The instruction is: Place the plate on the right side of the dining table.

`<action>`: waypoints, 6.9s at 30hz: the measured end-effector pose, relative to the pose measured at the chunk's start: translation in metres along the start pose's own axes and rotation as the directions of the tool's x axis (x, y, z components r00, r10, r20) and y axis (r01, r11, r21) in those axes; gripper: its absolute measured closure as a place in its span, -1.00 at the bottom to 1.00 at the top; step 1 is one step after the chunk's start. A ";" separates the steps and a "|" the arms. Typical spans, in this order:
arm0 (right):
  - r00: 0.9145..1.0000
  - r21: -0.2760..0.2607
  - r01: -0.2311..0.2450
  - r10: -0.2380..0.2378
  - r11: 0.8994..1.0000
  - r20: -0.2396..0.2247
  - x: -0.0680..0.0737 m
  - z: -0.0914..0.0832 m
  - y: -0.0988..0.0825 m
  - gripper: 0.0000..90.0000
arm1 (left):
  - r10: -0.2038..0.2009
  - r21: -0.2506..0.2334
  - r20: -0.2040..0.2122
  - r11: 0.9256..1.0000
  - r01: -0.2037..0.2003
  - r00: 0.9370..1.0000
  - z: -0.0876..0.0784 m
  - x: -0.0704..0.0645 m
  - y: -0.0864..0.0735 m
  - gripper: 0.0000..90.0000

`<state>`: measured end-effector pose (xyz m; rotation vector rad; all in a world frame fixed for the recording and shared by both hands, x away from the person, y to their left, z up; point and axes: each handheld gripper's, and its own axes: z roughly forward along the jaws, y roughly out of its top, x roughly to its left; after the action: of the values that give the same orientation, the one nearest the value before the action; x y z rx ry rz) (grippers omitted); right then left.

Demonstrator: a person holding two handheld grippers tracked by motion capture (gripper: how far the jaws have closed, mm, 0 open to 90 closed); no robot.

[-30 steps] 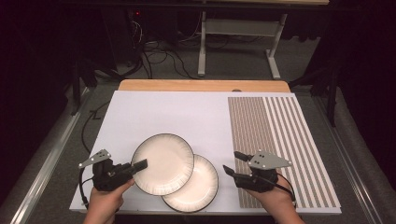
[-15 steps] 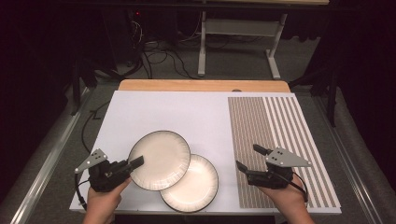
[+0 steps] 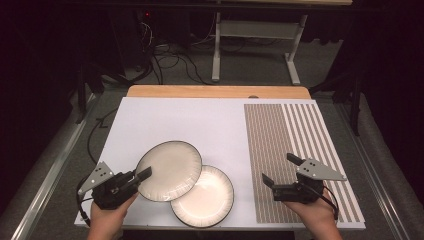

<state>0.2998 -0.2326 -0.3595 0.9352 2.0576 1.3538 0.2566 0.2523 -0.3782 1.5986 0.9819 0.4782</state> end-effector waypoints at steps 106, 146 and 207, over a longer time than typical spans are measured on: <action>0.931 0.143 -0.080 0.126 0.986 -0.344 0.078 0.118 0.052 0.93 | 0.019 -0.022 0.028 1.000 -0.018 0.999 0.015 -0.017 0.024 0.77; 0.985 0.062 -0.119 0.126 0.991 -0.116 -0.029 0.024 0.037 0.92 | 0.075 0.118 0.177 0.988 -0.097 0.981 0.136 -0.093 0.066 0.77; 0.948 0.060 -0.285 0.272 0.957 0.165 -0.134 -0.044 -0.043 0.93 | 0.083 0.300 0.258 0.940 -0.161 0.963 0.307 -0.176 0.055 0.64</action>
<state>0.3423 -0.3727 -0.3773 1.3676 1.9292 1.2921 0.4057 -0.0730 -0.3763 1.9667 0.8037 0.2051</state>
